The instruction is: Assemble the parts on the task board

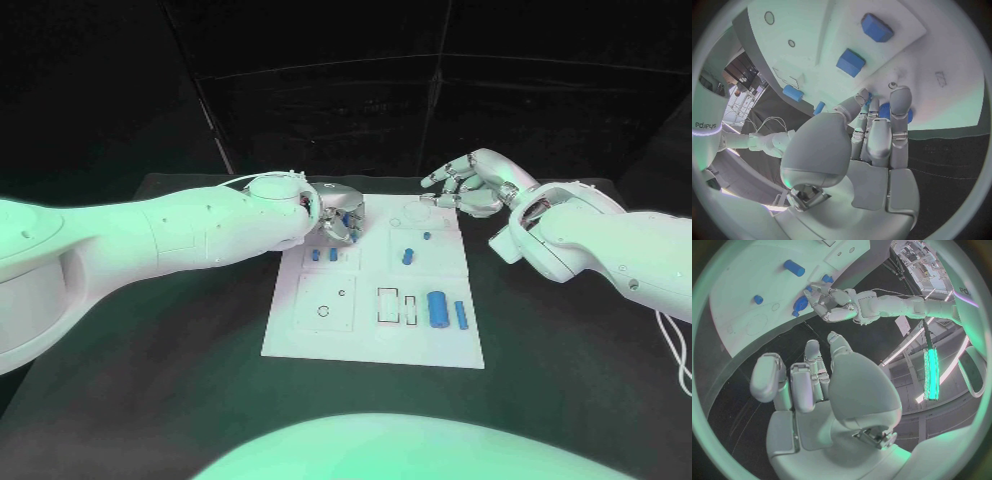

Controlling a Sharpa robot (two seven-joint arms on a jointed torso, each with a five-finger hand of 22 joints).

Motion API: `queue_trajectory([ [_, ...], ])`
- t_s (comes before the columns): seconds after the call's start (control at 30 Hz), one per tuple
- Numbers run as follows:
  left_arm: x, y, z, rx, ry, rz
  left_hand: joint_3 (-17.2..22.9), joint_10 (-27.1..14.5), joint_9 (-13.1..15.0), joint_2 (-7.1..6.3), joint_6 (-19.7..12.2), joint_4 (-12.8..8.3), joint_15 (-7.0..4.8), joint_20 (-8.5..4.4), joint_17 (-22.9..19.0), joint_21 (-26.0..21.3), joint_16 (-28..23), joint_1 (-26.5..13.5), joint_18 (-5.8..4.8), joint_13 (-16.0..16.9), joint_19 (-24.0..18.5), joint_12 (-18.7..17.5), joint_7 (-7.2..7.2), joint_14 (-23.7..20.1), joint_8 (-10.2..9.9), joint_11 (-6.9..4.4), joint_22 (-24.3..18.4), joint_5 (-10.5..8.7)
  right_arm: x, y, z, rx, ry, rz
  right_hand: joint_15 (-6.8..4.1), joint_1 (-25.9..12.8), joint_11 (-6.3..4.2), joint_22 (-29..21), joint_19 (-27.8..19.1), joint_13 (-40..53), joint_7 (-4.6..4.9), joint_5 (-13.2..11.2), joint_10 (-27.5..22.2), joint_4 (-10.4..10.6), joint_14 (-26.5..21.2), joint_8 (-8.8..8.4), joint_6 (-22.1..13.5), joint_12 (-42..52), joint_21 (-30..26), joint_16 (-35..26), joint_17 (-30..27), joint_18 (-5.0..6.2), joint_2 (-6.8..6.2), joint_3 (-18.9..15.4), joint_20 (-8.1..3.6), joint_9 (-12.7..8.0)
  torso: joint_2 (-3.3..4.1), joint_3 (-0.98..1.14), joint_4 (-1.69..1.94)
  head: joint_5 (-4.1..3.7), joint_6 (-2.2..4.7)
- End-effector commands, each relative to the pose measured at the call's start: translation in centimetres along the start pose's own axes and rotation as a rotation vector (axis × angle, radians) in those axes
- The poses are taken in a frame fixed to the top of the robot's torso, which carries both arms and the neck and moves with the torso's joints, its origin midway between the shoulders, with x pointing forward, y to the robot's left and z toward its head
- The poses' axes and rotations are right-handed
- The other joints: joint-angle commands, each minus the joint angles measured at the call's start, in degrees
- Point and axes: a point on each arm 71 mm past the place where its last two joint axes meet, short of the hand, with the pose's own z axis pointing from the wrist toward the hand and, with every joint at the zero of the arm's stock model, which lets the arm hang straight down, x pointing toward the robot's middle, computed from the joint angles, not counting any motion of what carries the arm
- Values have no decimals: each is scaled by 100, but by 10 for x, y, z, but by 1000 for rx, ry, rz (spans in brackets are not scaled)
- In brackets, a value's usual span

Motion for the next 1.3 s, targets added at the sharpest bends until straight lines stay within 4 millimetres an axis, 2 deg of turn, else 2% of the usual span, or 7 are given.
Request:
queue_trajectory([
  [0.03,-6,-4,-5,48,-86,-27,46,43,-9,-38,17,13,2,9,7,19,-3,19,-85,-6,-26,-30,42,-10,-25,17,5,8,-1,1,0,-8,-7,3,-23,43,4,6,-8,6,0,39,45,49,295,32,29,21,-23,-4,543,53,27,-1,-12,-4,-1,3,5,0,2],
  [0.27,-8,1,-24,58,-131,-59,76,76,-19,-55,46,10,2,12,7,31,6,-5,-80,-12,-30,-70,39,-1,-46,14,22,9,-3,0,-1,-5,-9,2,-23,43,4,6,-8,6,0,39,45,49,295,32,29,21,-23,-4,543,53,27,-1,-12,-4,3,-3,16,-4,-2],
  [0.3,-9,2,-26,57,-134,-62,88,89,-24,-67,57,8,1,13,9,42,10,-17,-80,-14,-30,-90,40,2,-57,14,35,9,-3,0,-1,-5,-9,2,-23,43,4,6,-8,6,0,39,45,49,295,32,29,21,-23,-4,543,53,27,-1,-12,-4,4,-1,7,-2,-8],
  [0.7,-9,24,-49,-2,-135,-83,112,135,-35,-100,99,9,0,16,-2,70,15,-55,-79,-17,-30,-140,39,6,-82,12,69,9,-4,-2,-1,-2,-10,1,-23,43,4,6,-8,6,0,39,45,49,295,32,29,21,-23,-4,543,53,27,-1,-12,-4,1,1,-1,7,-8],
  [0.97,-9,40,-55,-53,-123,-81,115,141,-39,-109,103,12,0,17,-1,82,17,-66,-80,-18,-28,-154,39,7,-90,12,83,9,-4,-2,-1,-1,-10,1,-23,43,4,6,-8,6,0,39,45,49,295,32,29,21,-23,-4,543,53,27,-1,-12,-4,2,4,-8,19,5],
  [1.07,-10,43,-55,-65,-119,-81,117,146,-42,-116,106,14,0,17,-4,85,17,-75,-80,-19,-29,-165,39,7,-97,13,87,9,-3,-2,-1,-1,-10,1,-23,43,4,6,-8,6,0,39,45,49,295,32,29,21,-23,-4,543,53,27,-1,-12,-4,4,-1,-9,11,7],
  [1.3,-9,45,-52,-82,-96,-82,118,155,-49,-131,113,29,3,20,-4,84,21,-108,-79,-21,-34,-194,44,9,-115,16,91,8,-3,-1,0,-3,-9,2,-24,44,3,5,-6,0,-1,41,58,54,295,34,28,23,-25,-7,540,53,29,0,-13,-4,4,8,-4,6,-11],
])
